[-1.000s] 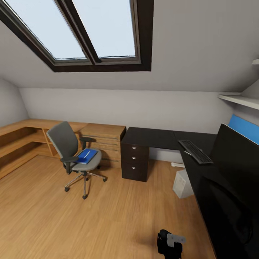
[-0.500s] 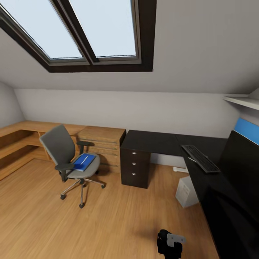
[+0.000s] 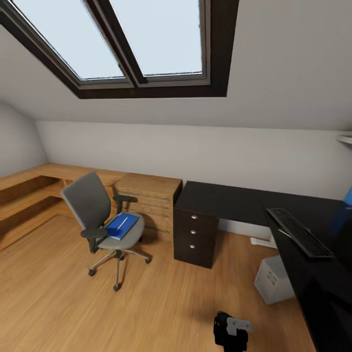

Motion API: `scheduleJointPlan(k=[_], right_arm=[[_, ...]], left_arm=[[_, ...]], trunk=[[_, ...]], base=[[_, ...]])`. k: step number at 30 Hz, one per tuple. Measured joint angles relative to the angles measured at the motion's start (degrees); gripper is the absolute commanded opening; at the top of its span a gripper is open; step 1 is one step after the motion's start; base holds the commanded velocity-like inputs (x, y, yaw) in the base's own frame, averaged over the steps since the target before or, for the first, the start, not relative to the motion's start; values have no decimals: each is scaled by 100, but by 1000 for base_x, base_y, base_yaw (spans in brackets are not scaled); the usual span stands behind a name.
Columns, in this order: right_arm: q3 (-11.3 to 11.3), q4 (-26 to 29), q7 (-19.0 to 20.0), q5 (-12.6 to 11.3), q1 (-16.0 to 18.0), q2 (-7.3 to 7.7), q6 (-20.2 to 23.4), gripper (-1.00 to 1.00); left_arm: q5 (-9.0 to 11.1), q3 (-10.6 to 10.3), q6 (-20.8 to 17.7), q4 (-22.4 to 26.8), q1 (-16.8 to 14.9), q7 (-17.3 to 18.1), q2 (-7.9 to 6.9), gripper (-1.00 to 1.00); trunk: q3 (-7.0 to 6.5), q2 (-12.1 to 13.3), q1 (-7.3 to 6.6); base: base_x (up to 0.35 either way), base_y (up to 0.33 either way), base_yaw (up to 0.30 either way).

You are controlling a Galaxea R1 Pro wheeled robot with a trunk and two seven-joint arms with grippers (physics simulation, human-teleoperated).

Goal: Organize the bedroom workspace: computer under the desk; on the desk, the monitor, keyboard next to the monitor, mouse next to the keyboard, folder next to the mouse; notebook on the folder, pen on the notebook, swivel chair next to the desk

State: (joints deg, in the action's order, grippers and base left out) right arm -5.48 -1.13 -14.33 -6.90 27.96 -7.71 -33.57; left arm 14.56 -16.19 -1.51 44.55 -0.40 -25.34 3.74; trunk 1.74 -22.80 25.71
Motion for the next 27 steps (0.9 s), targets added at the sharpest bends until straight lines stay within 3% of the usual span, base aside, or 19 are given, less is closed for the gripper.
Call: scheduleJointPlan(k=[16, 17, 18, 19, 20, 23, 25, 27], right_arm=[[-3, 15, 1, 12, 0, 5, -3, -100], [-216, 345, -20, 241, 5, 5, 26, -100], [-214, 598, -29, 260, 4, 6, 63, -100], [-227, 1016, -41, 287, 5, 5, 222, -100], [-220, 1678, -99, 295, 9, 10, 734, -100], [-225, 3228, -180, 312, 5, 24, 2254, -100], [-228, 3792, -199, 304, 3, 25, 2817, -100], [-238, 5027, -209, 308, 17, 13, 4095, -100]], left_arm=[[0, 0, 6, 9, 0, 1, 5, 100], [-4, -32, -21, 683, -1, 18, 16, 100], [-11, -40, -54, 1133, -2, 19, 16, 100], [-9, -41, -130, 1409, -1, 21, 16, 100], [-22, -41, -648, 1921, -2, 16, 17, 100], [-22, 1, -1458, 2710, 5, 9, 15, 100], [-20, 25, -1655, 3010, 6, 9, 20, 100], [-17, 55, -2143, 3635, 7, 18, 47, 100]], trunk=[[2, 0, 0], [0, 1, 1], [0, -1, 0], [0, 0, 0], [0, 1, 0], [1, -1, 0], [2, -1, 0], [1, -3, -1]], base=[[327, 0, 53], [327, 0, 0], [327, 0, 0], [327, 0, 0], [327, 0, 0], [327, 0, 0], [327, 0, 0], [328, 0, 0]])
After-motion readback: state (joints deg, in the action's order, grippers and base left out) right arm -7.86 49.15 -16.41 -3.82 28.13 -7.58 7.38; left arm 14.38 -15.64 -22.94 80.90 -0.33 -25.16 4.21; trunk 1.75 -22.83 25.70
